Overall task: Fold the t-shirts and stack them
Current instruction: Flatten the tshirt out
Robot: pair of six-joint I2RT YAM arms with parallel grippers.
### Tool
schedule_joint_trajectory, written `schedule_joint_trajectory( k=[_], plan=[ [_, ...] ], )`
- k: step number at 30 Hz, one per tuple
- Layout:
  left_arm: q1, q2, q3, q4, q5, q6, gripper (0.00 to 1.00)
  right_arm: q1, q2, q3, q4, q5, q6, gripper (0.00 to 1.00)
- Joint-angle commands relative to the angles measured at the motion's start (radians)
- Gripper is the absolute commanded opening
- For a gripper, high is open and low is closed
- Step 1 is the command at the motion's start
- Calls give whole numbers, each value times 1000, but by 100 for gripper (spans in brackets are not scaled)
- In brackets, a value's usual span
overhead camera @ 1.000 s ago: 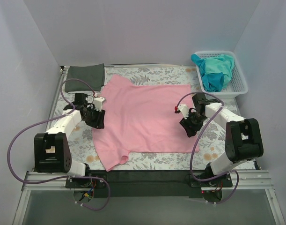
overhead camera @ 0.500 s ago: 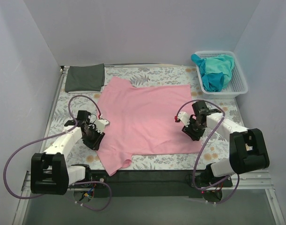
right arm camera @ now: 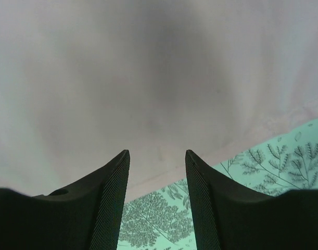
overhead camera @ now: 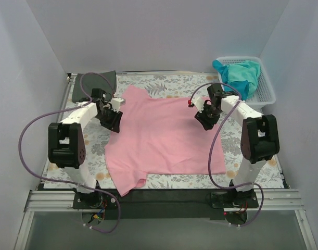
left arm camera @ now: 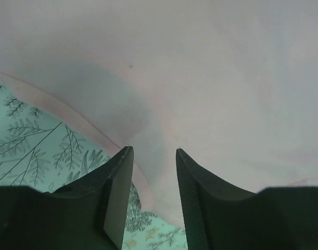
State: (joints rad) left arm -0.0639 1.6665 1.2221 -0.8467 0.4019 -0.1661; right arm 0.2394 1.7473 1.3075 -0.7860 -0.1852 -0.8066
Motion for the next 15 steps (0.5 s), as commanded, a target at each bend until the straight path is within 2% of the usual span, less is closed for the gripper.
schedule_joint_trajectory(
  k=[1,5,10,12,15],
  plan=[
    [-4,85,-24,118,-63,-124,36,-3,144,65,56,27,93,45],
    [-4,41,-171,112,-87,-122,33,-3,202,58,83,72,64,45],
    [-4,-85,-323,58,-92,-121,30,3,163,-31,82,81,1,41],
    [-4,-148,-348,43,-92,-115,30,8,103,-54,74,53,-12,41],
    [-4,-153,-284,44,-97,-119,34,3,49,7,45,-5,4,44]
  ],
)
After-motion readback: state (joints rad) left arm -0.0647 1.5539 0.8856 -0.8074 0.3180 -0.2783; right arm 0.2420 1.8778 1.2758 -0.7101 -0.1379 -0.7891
